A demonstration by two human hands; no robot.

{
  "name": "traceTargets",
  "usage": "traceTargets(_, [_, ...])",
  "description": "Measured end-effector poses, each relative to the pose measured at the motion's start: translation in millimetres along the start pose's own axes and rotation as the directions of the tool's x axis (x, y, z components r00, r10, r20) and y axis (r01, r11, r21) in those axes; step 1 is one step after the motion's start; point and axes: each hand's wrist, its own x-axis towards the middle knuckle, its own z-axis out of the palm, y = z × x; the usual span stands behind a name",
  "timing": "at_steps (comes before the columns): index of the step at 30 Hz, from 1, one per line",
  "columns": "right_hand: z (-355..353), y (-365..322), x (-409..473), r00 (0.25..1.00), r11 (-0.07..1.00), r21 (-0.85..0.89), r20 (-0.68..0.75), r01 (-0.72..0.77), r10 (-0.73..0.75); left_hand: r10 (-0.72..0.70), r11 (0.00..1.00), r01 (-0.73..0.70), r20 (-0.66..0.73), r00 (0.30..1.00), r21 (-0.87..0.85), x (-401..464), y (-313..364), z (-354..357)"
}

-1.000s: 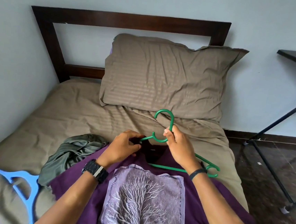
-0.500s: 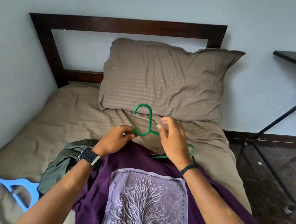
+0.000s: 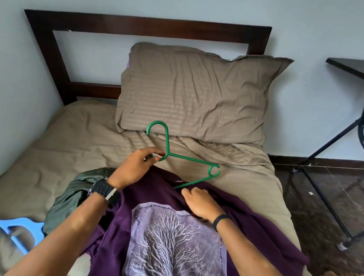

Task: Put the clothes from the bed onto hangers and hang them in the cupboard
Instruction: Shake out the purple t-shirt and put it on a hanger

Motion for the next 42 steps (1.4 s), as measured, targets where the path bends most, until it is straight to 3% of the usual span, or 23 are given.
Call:
traceTargets(5, [-15, 33, 1, 0.951, 0.968, -0.02, -0.192, -0.251, 0.242, -0.019, 0.998, 0.02, -0.024, 1.0, 0.067, -7, 4, -2])
traceTargets(9, [-24, 50, -5, 0.906, 0.963, 0.139, -0.329, -0.233, 0.267, 0.005, 0.996, -0.004, -0.011, 1.0, 0.085, -10, 3, -1])
traceTargets(13, [-32, 56, -5, 0.882, 0.93, 0.299, -0.349, -0.216, 0.317, 0.032, 0.997, -0.028, -0.05, 0.998, 0.076, -13, 4, -6])
traceTargets(17, [-45, 57, -2, 0.871, 0.913, 0.364, -0.37, -0.185, 0.324, 0.067, 0.985, -0.072, 0.037, 0.997, 0.157, -18, 3, -13])
traceTargets(19, [-51, 55, -2, 0.875, 0.922, 0.359, -0.388, -0.146, 0.29, 0.073, 0.977, -0.085, 0.066, 0.995, 0.195, -21, 4, -12])
traceTargets(25, [-63, 38, -12, 0.871, 0.956, 0.275, -0.489, 0.101, 0.049, 0.091, 0.979, -0.083, -0.033, 0.995, 0.188, -14, 15, -10])
traceTargets(28, [-76, 26, -19, 0.858, 0.881, 0.4, -0.514, 0.252, -0.012, 0.115, 0.978, -0.103, -0.055, 0.992, 0.184, -8, 27, -4])
traceTargets(31, [-90, 25, -27, 0.846, 0.729, 0.58, -0.533, 0.364, 0.002, 0.149, 0.977, -0.13, -0.102, 0.984, 0.17, -3, 36, -8])
traceTargets(33, [-101, 31, -35, 0.783, 0.715, 0.582, -0.618, 0.388, 0.078, 0.205, 0.969, -0.182, -0.127, 0.971, 0.167, -1, 41, -15])
traceTargets(35, [-112, 39, -41, 0.722, 0.794, 0.501, -0.682, 0.346, 0.116, 0.248, 0.962, -0.225, -0.158, 0.956, 0.153, -1, 46, -23])
traceTargets(39, [-125, 44, -51, 0.824, 0.897, 0.366, -0.566, 0.249, 0.002, 0.3, 0.949, -0.271, -0.197, 0.934, 0.161, -2, 57, -34])
traceTargets(42, [-137, 40, -57, 0.825, 0.925, 0.275, -0.561, 0.263, -0.068, 0.342, 0.936, -0.311, -0.211, 0.916, 0.166, -4, 67, -41])
